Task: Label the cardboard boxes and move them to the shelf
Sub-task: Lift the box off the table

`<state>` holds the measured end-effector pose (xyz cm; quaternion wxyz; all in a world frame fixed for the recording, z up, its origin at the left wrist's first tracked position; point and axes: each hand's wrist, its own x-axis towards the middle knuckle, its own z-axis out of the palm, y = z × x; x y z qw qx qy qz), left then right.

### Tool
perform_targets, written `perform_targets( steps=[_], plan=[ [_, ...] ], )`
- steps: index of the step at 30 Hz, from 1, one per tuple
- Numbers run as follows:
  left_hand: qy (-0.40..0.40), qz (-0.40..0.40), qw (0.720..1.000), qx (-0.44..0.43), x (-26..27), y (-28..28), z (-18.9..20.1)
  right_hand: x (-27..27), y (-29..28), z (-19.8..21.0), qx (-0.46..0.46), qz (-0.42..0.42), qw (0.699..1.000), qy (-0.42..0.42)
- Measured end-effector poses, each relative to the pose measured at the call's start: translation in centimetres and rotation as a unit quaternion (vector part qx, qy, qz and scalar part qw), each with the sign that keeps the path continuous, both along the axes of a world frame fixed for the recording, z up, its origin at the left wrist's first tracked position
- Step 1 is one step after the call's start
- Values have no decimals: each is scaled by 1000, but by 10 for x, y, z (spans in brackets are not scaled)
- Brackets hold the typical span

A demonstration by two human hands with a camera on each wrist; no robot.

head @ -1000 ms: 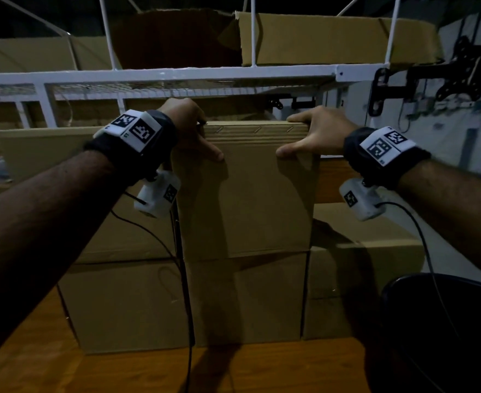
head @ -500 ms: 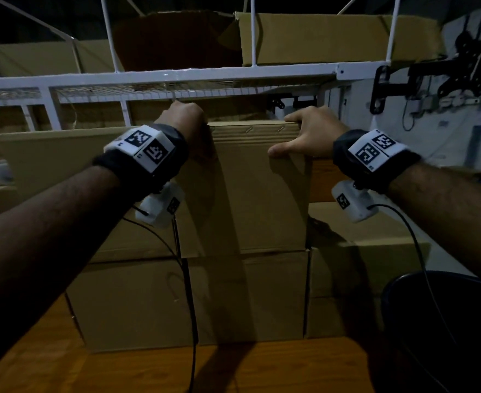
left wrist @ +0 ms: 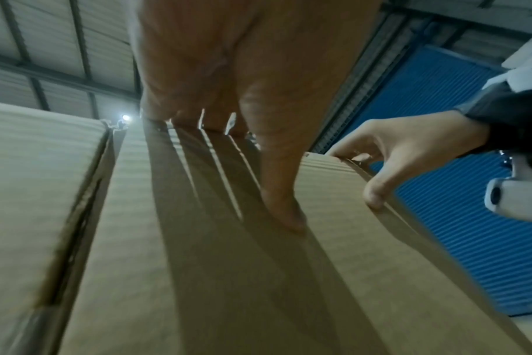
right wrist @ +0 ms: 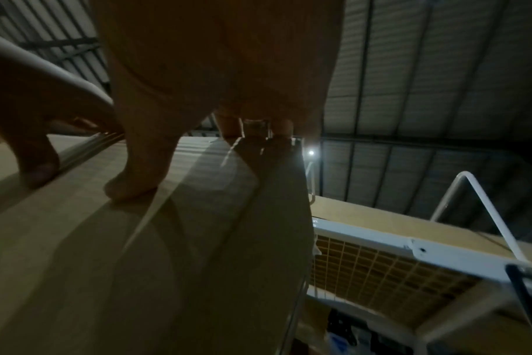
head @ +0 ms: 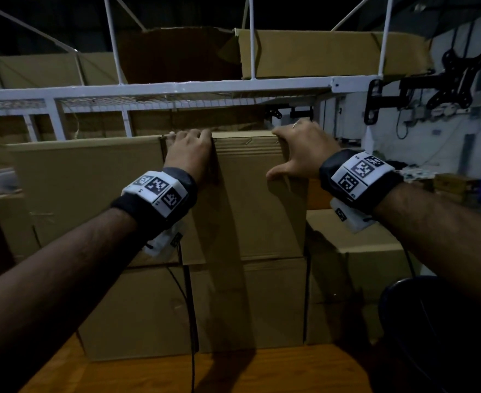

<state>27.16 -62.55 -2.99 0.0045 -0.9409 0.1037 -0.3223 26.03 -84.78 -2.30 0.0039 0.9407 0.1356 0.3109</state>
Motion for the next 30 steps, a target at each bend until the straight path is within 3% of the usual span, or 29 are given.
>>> perform_targets(
  steps=[4,30],
  plan=[
    [3,14,1000,23,5,0,-1,0,8,1,-48,-17,999,2],
    [-2,2,1000,-1,10,9,-3,15,8,8,-9,19,998,55]
  ],
)
